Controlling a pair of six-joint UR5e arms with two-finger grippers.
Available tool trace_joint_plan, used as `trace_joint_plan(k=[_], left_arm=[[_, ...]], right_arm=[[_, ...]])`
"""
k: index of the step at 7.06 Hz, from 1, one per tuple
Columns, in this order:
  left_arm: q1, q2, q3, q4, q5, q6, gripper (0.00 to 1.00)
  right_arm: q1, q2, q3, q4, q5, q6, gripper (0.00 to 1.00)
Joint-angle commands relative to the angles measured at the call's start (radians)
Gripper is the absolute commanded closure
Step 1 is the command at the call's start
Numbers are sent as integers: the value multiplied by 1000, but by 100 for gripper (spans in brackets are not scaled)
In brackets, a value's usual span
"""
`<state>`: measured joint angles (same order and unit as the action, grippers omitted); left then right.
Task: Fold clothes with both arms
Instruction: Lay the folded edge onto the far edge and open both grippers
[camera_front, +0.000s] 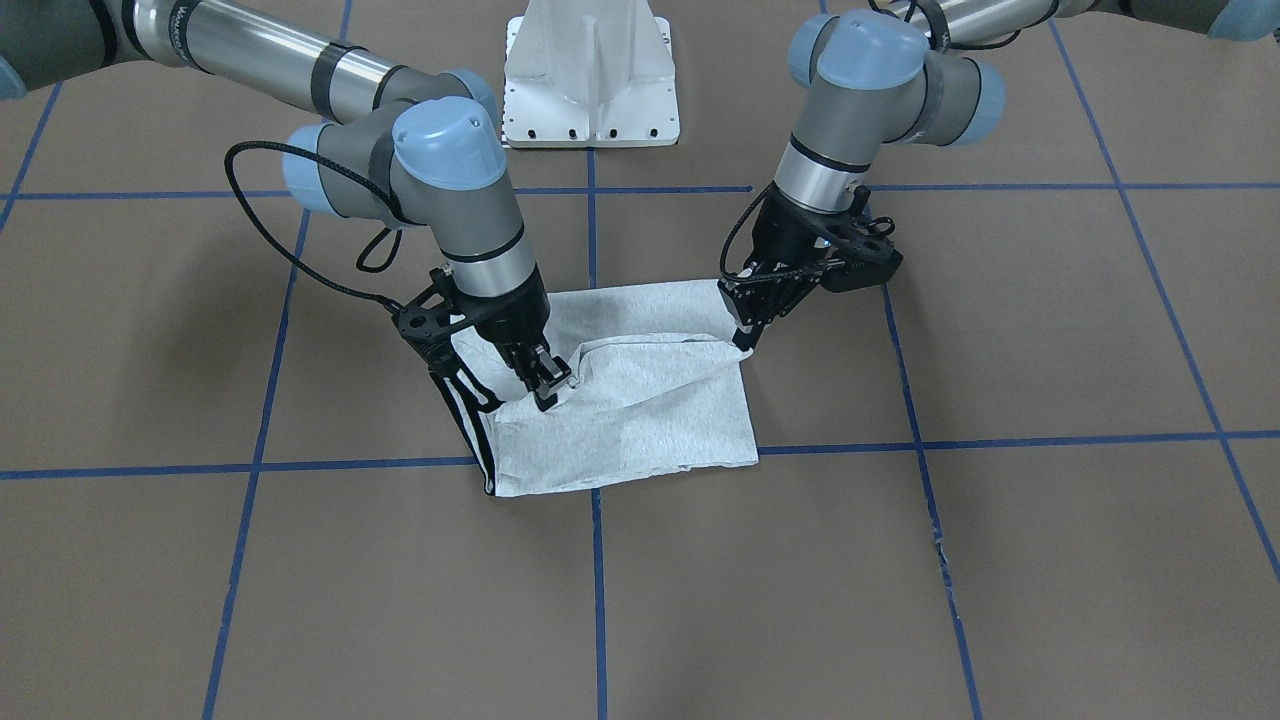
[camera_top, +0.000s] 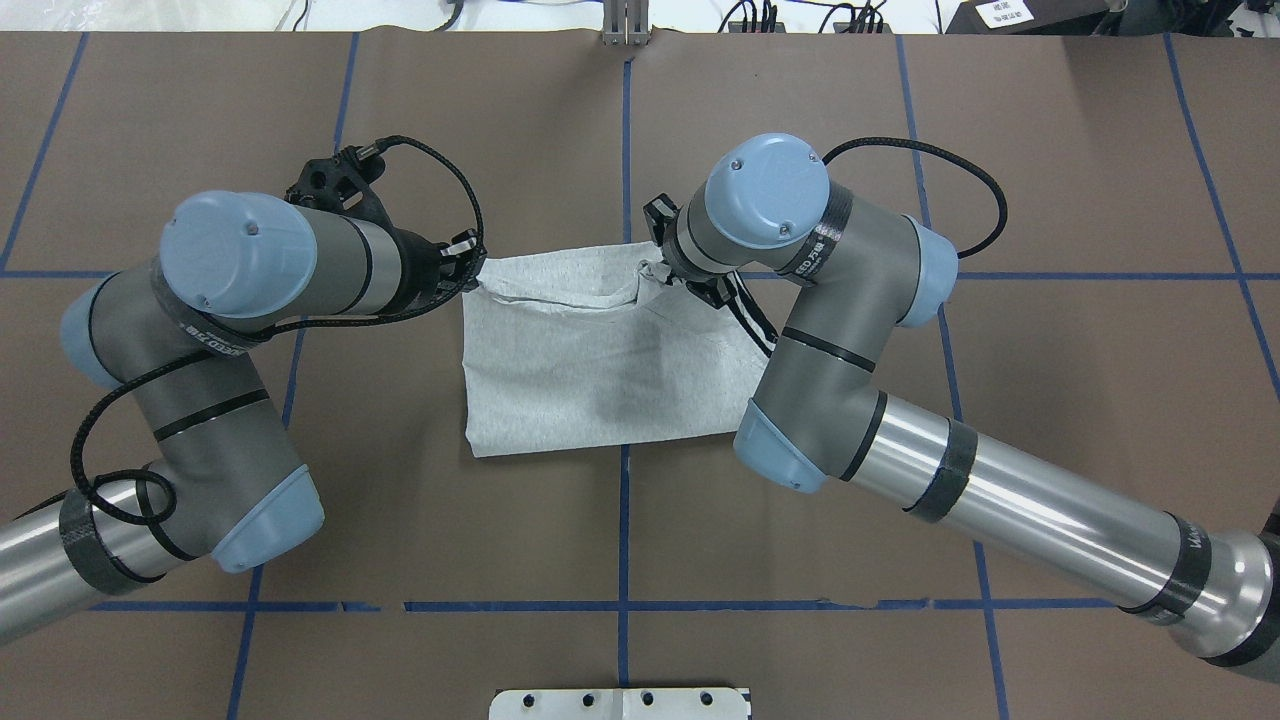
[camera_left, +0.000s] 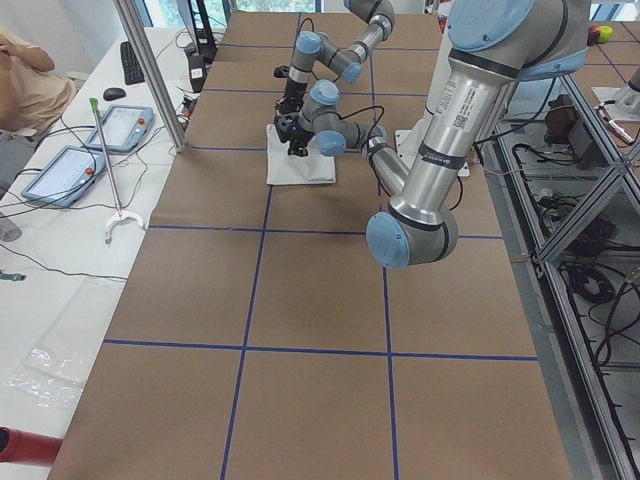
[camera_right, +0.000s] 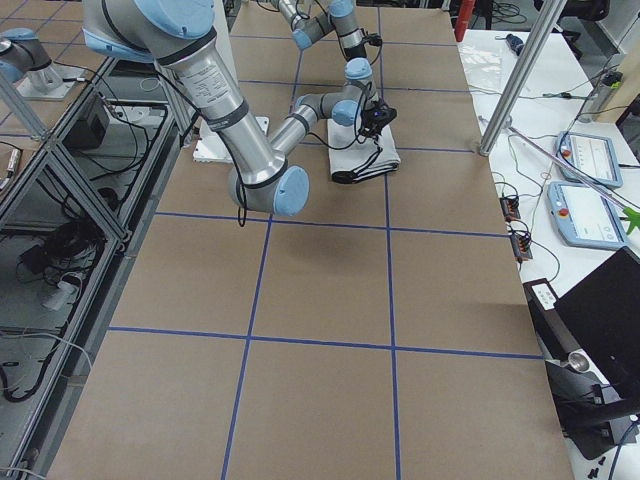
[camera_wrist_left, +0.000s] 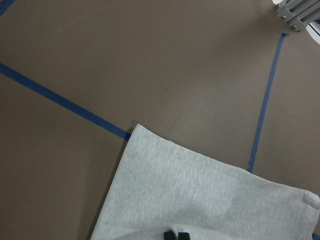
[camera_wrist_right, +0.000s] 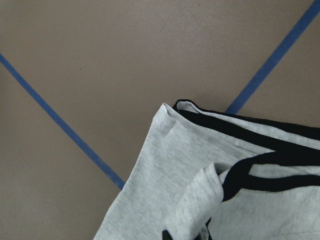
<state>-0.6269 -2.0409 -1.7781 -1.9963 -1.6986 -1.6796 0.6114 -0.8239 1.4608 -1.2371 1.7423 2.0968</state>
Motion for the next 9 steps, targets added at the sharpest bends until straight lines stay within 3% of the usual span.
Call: trace_joint_plan(k=[1, 2, 4, 7, 9], left_arm=[[-8, -16, 66, -54, 1, 3, 100], [-23, -37, 121, -99, 1, 3, 100], [-43, -82, 186, -131, 1, 4, 100], [-76, -100, 187, -130, -4, 41, 100], [-79, -99, 195, -130, -4, 43, 100]], right_arm=[[7, 8, -49, 21, 2, -9, 100], [14, 8, -53, 22, 3, -18, 88], [31, 9, -51, 22, 22, -18, 87], [48, -4, -2, 18, 112, -17, 87], [62, -38, 33, 12, 118, -20, 86]])
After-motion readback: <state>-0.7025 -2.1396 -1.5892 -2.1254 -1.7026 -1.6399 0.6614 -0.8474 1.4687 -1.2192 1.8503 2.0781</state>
